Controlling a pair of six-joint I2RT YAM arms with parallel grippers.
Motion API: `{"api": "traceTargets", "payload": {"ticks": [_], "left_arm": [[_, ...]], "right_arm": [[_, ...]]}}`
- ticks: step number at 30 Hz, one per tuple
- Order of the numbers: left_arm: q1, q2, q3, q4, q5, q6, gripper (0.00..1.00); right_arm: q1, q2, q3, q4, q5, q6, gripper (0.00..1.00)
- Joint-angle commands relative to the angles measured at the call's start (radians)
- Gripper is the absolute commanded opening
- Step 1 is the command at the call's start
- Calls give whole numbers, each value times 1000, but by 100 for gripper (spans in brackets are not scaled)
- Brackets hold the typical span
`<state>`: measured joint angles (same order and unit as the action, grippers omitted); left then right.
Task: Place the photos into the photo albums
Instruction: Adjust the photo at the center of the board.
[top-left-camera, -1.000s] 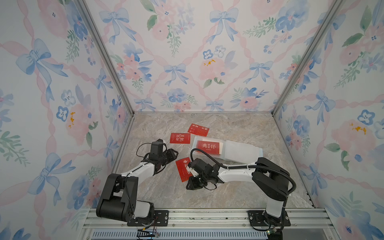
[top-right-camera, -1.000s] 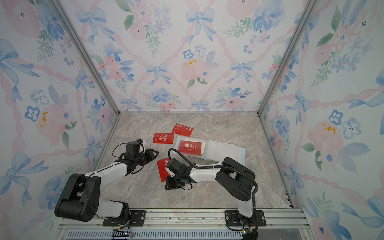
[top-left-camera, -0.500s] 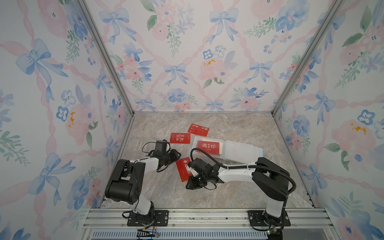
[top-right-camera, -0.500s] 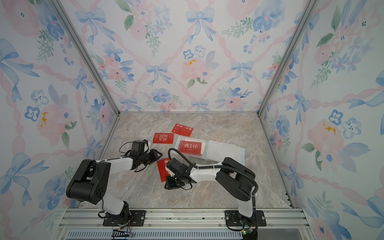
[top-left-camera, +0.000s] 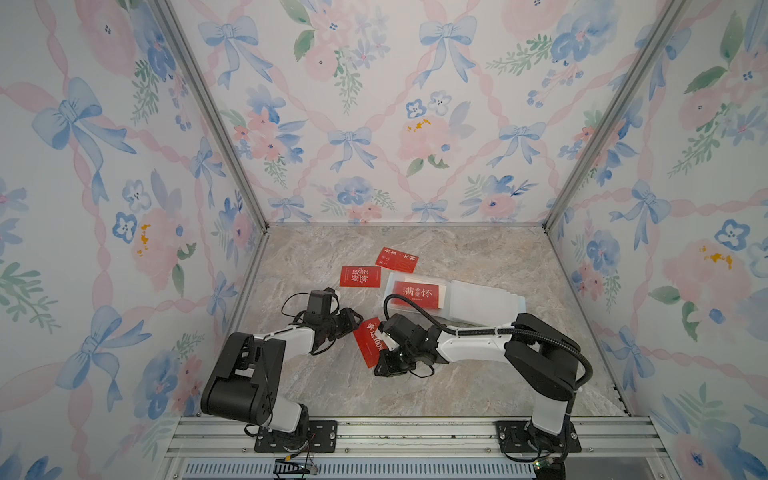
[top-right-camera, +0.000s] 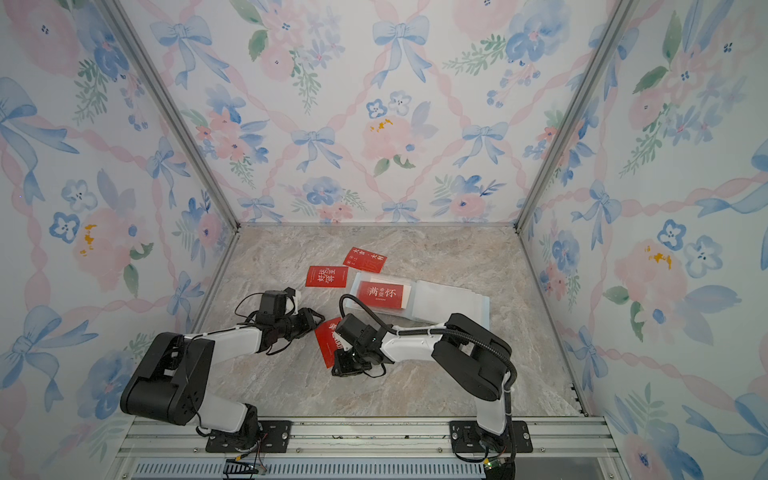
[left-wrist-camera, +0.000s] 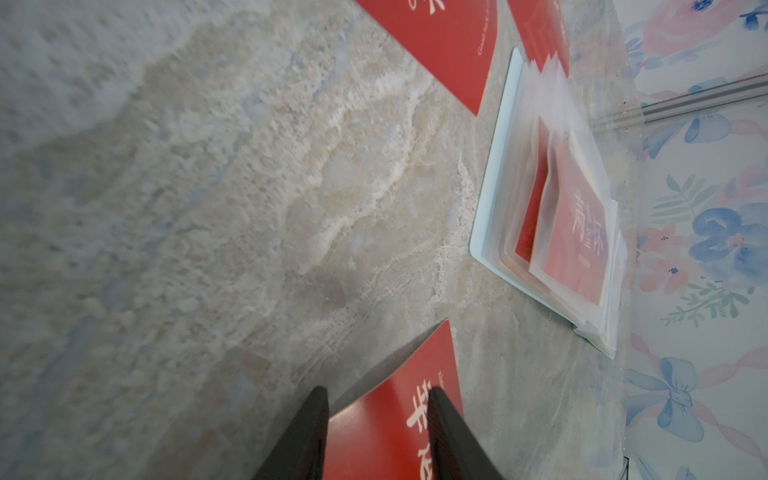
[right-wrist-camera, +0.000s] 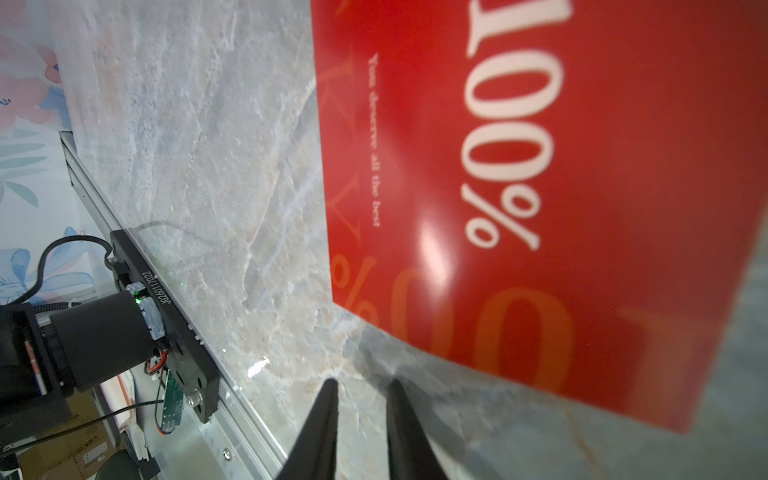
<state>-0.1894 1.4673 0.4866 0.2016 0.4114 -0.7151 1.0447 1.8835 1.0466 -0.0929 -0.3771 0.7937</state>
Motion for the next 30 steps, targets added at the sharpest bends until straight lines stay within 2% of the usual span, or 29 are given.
{"api": "traceTargets", "payload": {"ticks": [1,9,18,30], "left_arm": [[-2,-47,-47,-27,10,-5,43],[-3,-181,-129,-26,-11,-51,43],[-17,-262,-188,-27,-31,-92,43],[-91,-382,-232,-27,-76,-164,43]], "right_arm": [[-33,-5,-6,-39,33,-4,23],[-61,-22,-37,-11,53,7,23],[-104,-32,-56,21,70,30,24],[-134,-7,-62,110,88,44,24]]}}
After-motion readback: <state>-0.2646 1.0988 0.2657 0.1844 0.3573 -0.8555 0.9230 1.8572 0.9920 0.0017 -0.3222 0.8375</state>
